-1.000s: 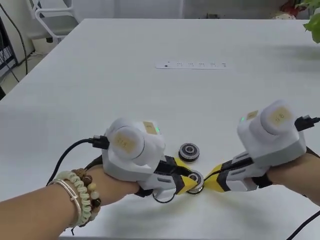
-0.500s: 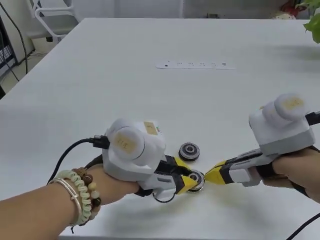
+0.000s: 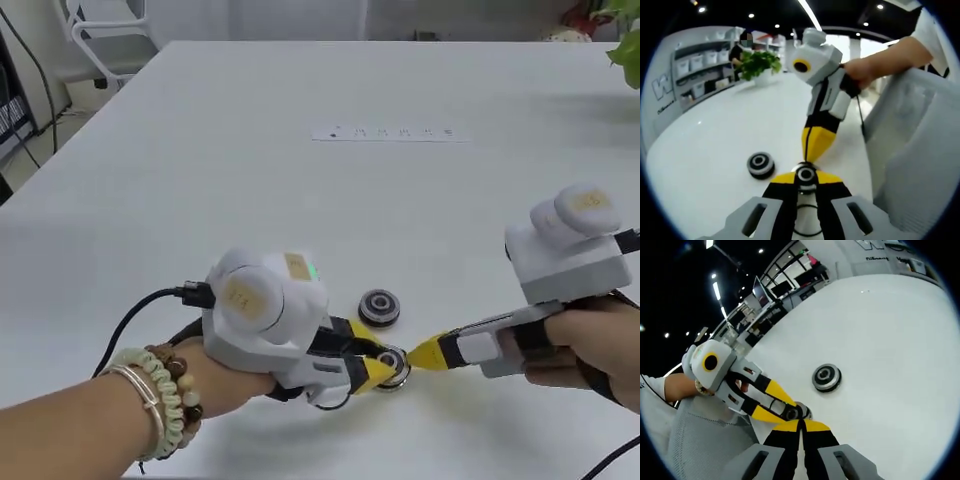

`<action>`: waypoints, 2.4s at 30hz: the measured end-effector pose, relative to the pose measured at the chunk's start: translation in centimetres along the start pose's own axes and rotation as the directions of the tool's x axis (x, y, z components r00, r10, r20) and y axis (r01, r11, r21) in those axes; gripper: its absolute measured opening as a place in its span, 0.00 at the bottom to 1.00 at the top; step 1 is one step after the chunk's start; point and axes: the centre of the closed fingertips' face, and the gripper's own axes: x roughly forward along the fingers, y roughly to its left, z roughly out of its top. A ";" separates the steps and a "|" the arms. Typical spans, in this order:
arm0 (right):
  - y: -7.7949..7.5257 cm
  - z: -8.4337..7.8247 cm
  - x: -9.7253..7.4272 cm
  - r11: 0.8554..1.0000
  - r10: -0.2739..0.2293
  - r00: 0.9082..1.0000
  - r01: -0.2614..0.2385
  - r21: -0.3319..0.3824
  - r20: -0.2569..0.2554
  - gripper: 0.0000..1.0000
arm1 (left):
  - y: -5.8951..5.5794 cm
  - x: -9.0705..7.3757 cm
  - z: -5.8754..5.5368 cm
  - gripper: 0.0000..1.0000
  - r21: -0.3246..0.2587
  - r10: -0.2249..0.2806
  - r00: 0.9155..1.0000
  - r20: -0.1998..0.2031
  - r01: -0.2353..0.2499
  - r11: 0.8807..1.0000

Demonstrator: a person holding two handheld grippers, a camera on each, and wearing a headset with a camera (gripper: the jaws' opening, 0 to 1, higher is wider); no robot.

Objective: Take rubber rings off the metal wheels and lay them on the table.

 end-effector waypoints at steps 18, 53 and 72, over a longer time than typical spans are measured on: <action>0.5 0.4 0.2 1.000 0.006 1.000 -0.006 -0.015 0.005 0.00 | 0.1 0.0 0.0 0.14 -0.004 0.009 1.000 0.011 -0.009 1.000; 1.6 1.0 0.4 0.998 0.067 0.997 -0.067 -0.009 0.032 0.00 | 0.1 0.1 0.0 0.14 -0.003 0.007 1.000 0.017 -0.007 1.000; 0.1 0.8 0.5 1.000 -0.015 1.000 0.015 0.004 0.023 0.00 | 0.1 0.2 0.1 0.14 -0.004 0.011 1.000 0.020 -0.011 1.000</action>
